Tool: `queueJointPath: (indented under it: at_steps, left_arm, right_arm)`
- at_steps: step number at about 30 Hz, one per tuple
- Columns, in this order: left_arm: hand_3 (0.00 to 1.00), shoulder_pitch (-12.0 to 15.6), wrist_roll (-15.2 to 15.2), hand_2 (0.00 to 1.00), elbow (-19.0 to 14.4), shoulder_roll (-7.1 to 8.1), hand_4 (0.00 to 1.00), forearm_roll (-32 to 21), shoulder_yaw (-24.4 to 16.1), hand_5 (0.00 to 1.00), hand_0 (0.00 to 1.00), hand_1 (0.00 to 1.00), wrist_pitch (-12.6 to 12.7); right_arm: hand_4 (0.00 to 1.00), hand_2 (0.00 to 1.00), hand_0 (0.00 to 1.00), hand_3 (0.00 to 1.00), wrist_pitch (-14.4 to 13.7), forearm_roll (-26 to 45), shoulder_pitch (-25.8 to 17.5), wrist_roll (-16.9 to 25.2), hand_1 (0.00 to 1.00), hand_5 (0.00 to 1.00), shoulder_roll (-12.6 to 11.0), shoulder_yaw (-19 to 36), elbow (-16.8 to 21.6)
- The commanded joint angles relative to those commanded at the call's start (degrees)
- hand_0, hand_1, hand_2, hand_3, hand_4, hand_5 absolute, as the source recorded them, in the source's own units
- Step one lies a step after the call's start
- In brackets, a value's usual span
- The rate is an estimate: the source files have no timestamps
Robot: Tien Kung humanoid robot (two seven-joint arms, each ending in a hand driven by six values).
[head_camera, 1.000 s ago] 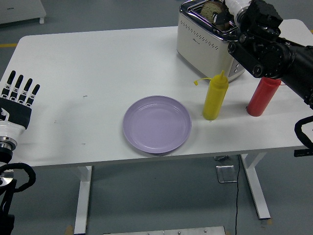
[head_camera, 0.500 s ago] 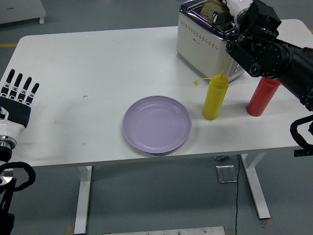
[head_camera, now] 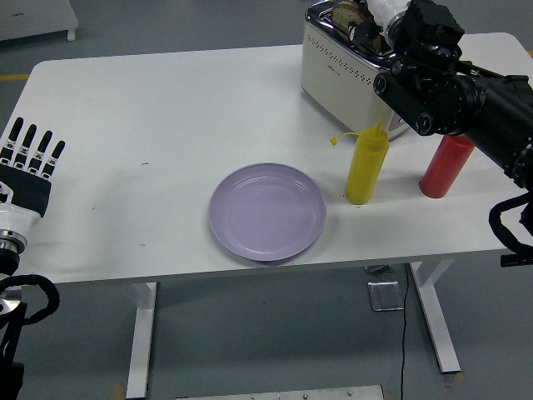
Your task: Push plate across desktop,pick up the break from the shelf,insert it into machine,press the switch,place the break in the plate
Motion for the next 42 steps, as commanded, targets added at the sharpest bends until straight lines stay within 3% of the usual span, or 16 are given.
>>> queueJointPath:
  at_steps: [9,10,15,16,27,34,42]
  left_arm:
    - [0.826,0.12,-0.01,0.945,0.05,0.03,0.604,-0.02,0.14,0.998,0.818,0.873,-0.01]
    - [0.825,0.14,-0.01,0.943,0.04,0.04,0.604,-0.02,0.15,0.998,0.815,0.872,-0.01]
    - [0.825,0.24,-0.01,0.943,0.04,0.08,0.604,-0.08,0.26,0.998,0.815,0.872,-0.03]
    - [0.824,0.27,-0.02,0.943,0.04,0.09,0.603,-0.08,0.27,0.998,0.816,0.871,-0.03]
    - [0.824,0.76,-0.08,0.942,-0.05,0.45,0.604,-0.11,0.38,0.998,0.815,0.87,-0.08]
    - [0.825,1.02,-0.12,0.942,-0.11,0.62,0.607,-0.07,0.31,0.998,0.816,0.87,-0.12]
    - [0.826,1.0,-0.12,0.942,-0.15,0.61,0.609,0.0,0.21,0.998,0.816,0.87,-0.14]
  right_arm:
    - [0.484,0.445,0.252,0.516,-2.86,-2.75,1.81,-0.01,0.363,0.06,-1.94,2.12,1.27]
    - [0.422,0.439,0.266,0.512,-3.11,-2.9,1.97,-0.02,0.358,0.033,-2.15,2.31,1.44]
    - [0.422,0.439,0.266,0.512,-4.52,-3.72,3.01,0.06,0.358,0.033,-3.98,3.3,3.18]
    - [0.383,0.436,0.276,0.512,-4.77,-3.87,3.25,0.08,0.359,0.026,-4.44,3.5,3.66]
    - [0.36,0.43,0.28,0.509,-6.57,-1.73,6.29,-0.16,0.356,0.026,-11.76,7.16,13.84]
    - [0.343,0.428,0.274,0.506,-3.06,5.73,6.41,-1.27,0.352,0.034,-16.37,10.06,23.31]
    - [0.323,0.426,0.282,0.507,5.95,15.19,4.87,-2.77,0.351,0.033,-20.3,11.91,35.49]
